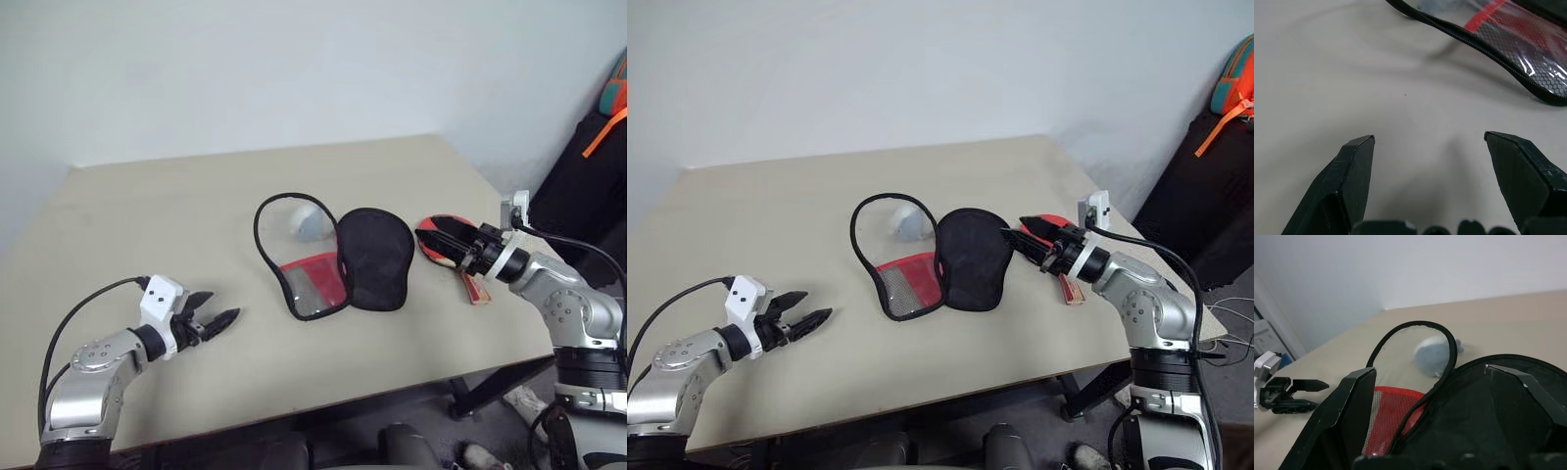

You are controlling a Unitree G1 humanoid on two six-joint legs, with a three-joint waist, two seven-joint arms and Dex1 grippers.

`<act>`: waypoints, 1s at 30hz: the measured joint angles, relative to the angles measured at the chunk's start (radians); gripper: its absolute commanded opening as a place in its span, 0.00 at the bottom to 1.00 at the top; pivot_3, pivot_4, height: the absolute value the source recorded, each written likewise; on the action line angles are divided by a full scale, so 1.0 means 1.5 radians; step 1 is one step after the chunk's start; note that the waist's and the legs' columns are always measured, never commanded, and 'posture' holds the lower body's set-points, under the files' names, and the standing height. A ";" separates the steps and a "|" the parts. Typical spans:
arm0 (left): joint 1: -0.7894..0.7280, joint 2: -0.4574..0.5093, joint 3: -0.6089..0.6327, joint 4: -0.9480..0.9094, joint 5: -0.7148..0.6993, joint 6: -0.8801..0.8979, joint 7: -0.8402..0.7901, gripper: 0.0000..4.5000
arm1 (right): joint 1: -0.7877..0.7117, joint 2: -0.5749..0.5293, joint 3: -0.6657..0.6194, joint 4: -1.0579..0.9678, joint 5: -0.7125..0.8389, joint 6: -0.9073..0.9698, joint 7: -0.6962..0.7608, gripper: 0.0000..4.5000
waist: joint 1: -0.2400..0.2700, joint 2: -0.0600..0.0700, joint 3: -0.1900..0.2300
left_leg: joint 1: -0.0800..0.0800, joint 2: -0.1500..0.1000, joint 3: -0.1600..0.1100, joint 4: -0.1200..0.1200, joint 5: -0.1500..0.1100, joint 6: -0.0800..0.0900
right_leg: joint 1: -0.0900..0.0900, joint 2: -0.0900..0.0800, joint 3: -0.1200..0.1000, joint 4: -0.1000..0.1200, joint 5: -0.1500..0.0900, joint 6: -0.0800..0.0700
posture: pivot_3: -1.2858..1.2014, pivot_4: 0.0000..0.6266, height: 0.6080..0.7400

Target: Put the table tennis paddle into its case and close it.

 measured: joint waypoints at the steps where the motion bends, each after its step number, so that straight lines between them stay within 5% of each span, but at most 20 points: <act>1: 0.000 0.000 -0.002 0.002 0.001 -0.001 0.000 0.85 | 0.000 0.000 0.001 0.000 0.000 0.000 0.000 0.85 | 0.000 0.000 0.000 | 0.000 0.000 0.000 0.000 0.000 0.000 | 0.000 0.000 0.000 0.000 0.000 0.000 | 0.52 0.00 1.00; 12: -0.056 0.000 -0.005 0.029 -0.006 0.000 -0.010 0.85 | 0.000 0.014 0.001 0.016 -0.022 -0.030 -0.034 0.85 | 0.000 0.000 0.000 | 0.000 0.000 0.000 0.000 0.000 0.000 | 0.000 0.000 0.000 0.000 0.000 0.000 | 0.52 0.00 1.00; 18: -0.058 0.016 -0.006 0.019 -0.011 0.010 -0.041 0.85 | 0.009 0.018 -0.014 0.037 -0.078 -0.066 -0.134 0.85 | 0.001 0.000 0.000 | 0.000 0.000 0.000 0.000 0.000 0.000 | 0.000 0.000 0.000 0.000 0.000 0.000 | 0.52 0.00 1.00; 30: -0.078 0.022 -0.039 -0.013 -0.012 0.025 -0.095 0.85 | 0.094 -0.012 -0.035 0.012 -0.103 0.048 -0.253 0.85 | -0.004 0.000 0.000 | 0.000 0.000 0.000 0.000 0.000 0.000 | 0.000 0.001 0.001 0.000 0.000 0.000 | 0.52 0.00 1.00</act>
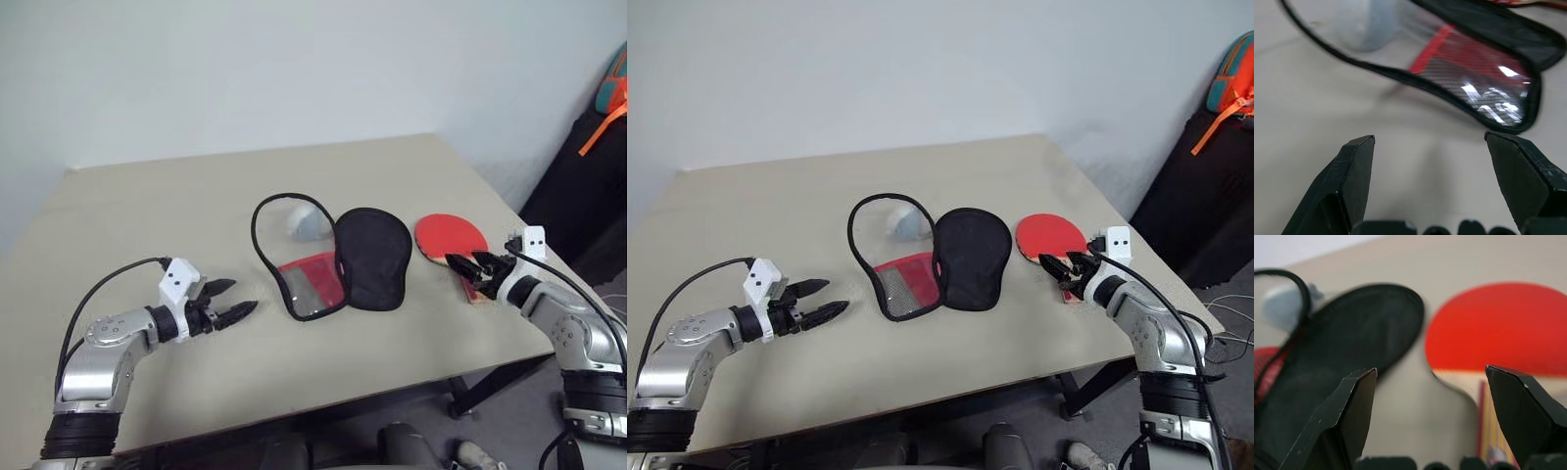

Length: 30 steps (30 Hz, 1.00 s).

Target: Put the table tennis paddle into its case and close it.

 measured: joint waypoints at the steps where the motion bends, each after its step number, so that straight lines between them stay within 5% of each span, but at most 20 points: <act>1: 0.003 0.000 0.000 -0.009 0.000 0.002 -0.003 0.85 | 0.002 -0.001 0.001 0.000 -0.003 0.004 -0.006 0.85 | 0.000 0.000 0.000 | 0.000 0.000 0.000 0.000 0.000 0.000 | 0.000 0.000 0.000 0.000 0.000 0.000 | 0.52 0.00 1.00; 21: 0.066 -0.010 -0.041 -0.132 -0.021 0.049 0.015 0.85 | -0.160 -0.013 0.088 0.261 -0.138 0.032 -0.029 0.85 | -0.019 -0.001 0.000 | 0.001 0.000 0.000 0.001 0.000 0.000 | 0.002 0.001 0.001 0.000 0.000 0.000 | 0.52 0.00 1.00; 24: 0.065 -0.015 -0.044 -0.134 -0.021 0.049 0.023 0.85 | -0.187 -0.011 0.108 0.294 -0.152 0.031 -0.023 0.74 | -0.028 -0.002 0.000 | 0.002 0.000 0.000 0.001 0.000 0.001 | 0.003 0.002 0.001 0.000 0.000 0.000 | 0.52 0.00 1.00; 30: 0.064 -0.015 -0.046 -0.136 -0.022 0.056 0.033 0.85 | -0.214 -0.001 0.113 0.329 -0.156 0.045 -0.029 0.31 | -0.028 -0.004 -0.001 | 0.003 0.000 -0.002 0.003 0.001 0.001 | 0.007 0.002 0.002 -0.002 0.000 0.000 | 0.52 0.00 1.00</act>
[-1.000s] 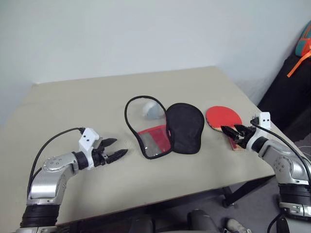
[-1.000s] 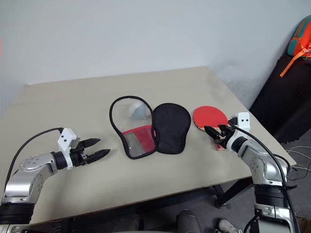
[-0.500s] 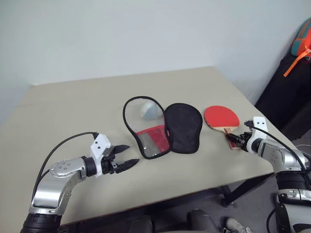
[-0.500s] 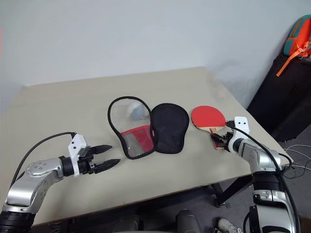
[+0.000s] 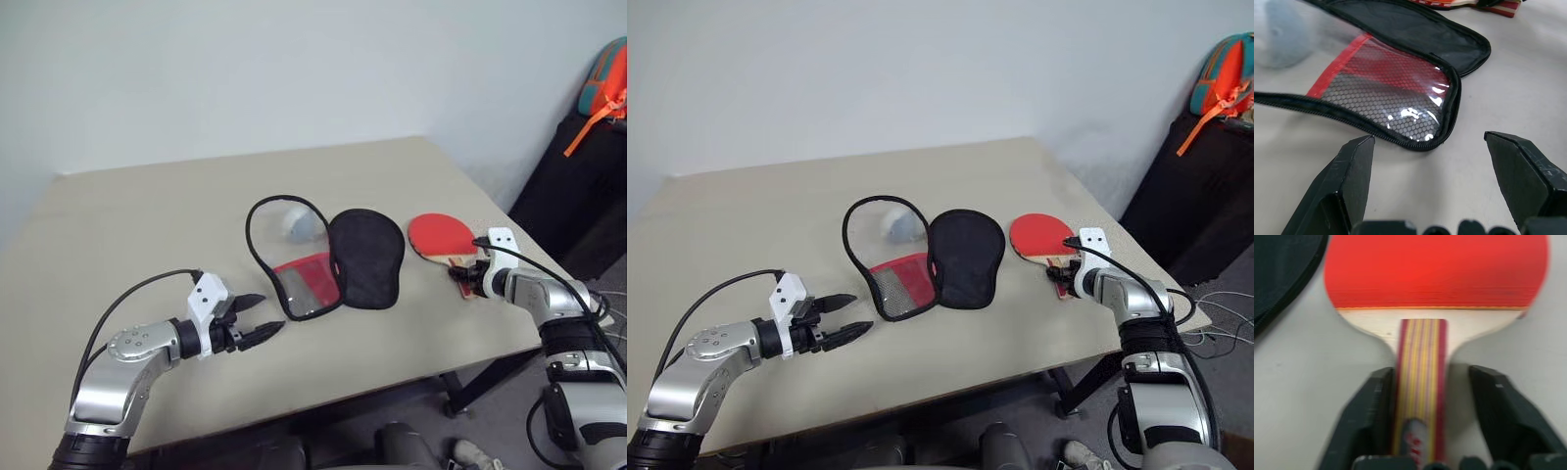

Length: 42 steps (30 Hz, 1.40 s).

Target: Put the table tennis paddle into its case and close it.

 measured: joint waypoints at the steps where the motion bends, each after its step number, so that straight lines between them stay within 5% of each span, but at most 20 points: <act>1: -0.001 0.000 0.000 0.000 0.000 0.001 0.002 0.85 | -0.003 0.004 -0.004 0.001 0.000 0.004 -0.006 0.26 | 0.000 0.000 0.000 | 0.000 0.000 0.000 0.000 0.000 0.000 | 0.001 0.000 0.000 0.000 0.000 0.000 | 0.52 0.00 1.00; 14: -0.010 0.005 -0.016 0.023 0.001 -0.005 -0.013 0.85 | -0.049 0.102 -0.181 -0.051 0.013 0.072 -0.280 0.25 | -0.015 0.004 0.002 | -0.003 0.002 0.000 -0.006 0.000 0.000 | -0.008 0.008 0.009 0.005 0.000 0.000 | 0.52 0.00 1.00; 26: -0.029 0.007 -0.027 0.111 0.025 -0.060 -0.046 0.85 | -0.030 0.343 -0.128 -0.371 0.046 0.242 -0.364 0.25 | -0.018 0.005 0.003 | -0.006 0.002 0.002 -0.004 0.000 0.001 | -0.013 0.009 0.014 0.011 -0.001 -0.001 | 0.52 0.00 1.00; 33: -0.044 0.003 -0.041 0.127 0.027 -0.068 -0.054 0.85 | -0.009 0.428 -0.099 -0.361 0.037 0.240 -0.383 0.25 | -0.019 0.005 0.003 | -0.010 0.002 0.001 -0.003 0.000 0.000 | -0.016 0.009 0.014 0.012 0.000 0.000 | 0.52 0.00 1.00; 42: -0.048 0.008 -0.039 0.124 0.026 -0.063 -0.052 0.85 | 0.016 0.439 -0.056 -0.303 0.022 0.167 -0.387 0.25 | -0.021 0.005 0.003 | -0.010 0.002 0.001 -0.003 0.000 0.000 | -0.016 0.010 0.014 0.012 0.000 -0.001 | 0.52 0.00 1.00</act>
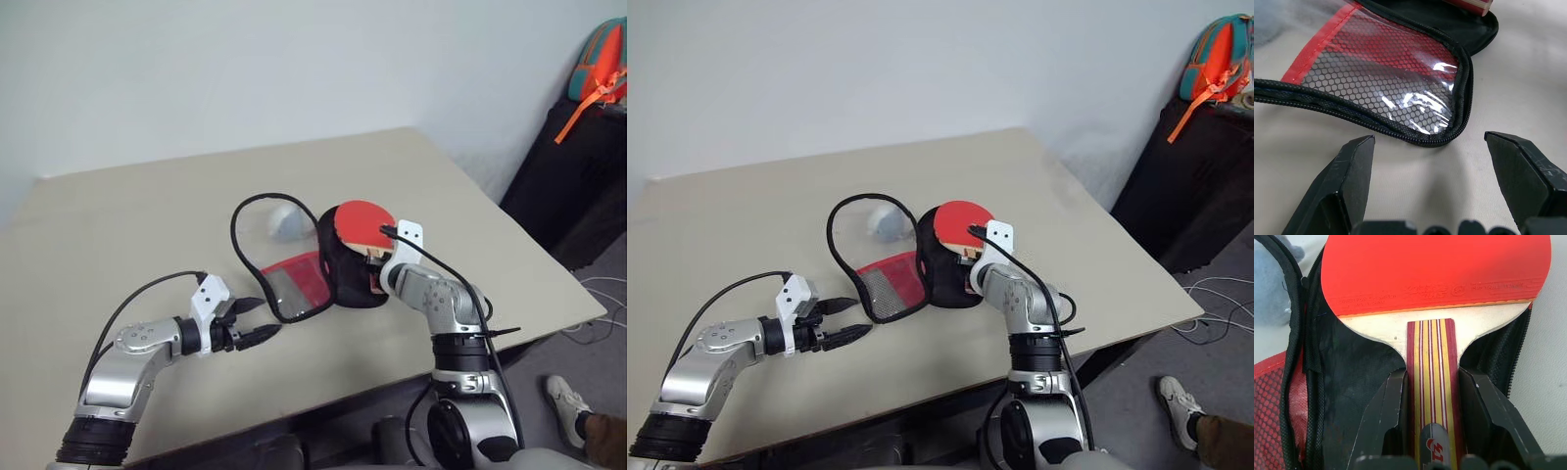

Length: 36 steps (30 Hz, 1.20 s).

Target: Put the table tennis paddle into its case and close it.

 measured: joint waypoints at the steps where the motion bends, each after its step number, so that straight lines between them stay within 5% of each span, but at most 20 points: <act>1: 0.000 0.000 0.000 -0.003 0.000 0.004 0.003 0.85 | 0.000 0.000 0.002 0.001 0.000 -0.001 0.000 0.25 | 0.000 0.000 0.000 | 0.000 0.000 0.000 0.000 0.000 0.000 | 0.000 0.000 0.000 0.000 0.000 0.000 | 0.52 0.00 1.00; 30: 0.013 -0.005 -0.001 -0.081 -0.004 0.077 0.031 0.85 | 0.027 0.006 0.037 -0.059 0.029 0.065 -0.009 0.25 | -0.008 0.000 0.000 | 0.000 0.000 0.000 0.000 0.000 0.000 | 0.000 0.001 0.000 0.000 0.000 0.000 | 0.52 0.00 1.00; 36: 0.014 -0.005 0.001 -0.086 -0.005 0.080 0.035 0.85 | 0.026 0.006 0.031 -0.019 0.038 0.032 -0.008 0.69 | -0.012 -0.001 -0.001 | 0.000 0.000 -0.001 0.000 0.000 0.000 | 0.000 0.001 0.000 0.000 0.000 0.000 | 0.52 0.00 1.00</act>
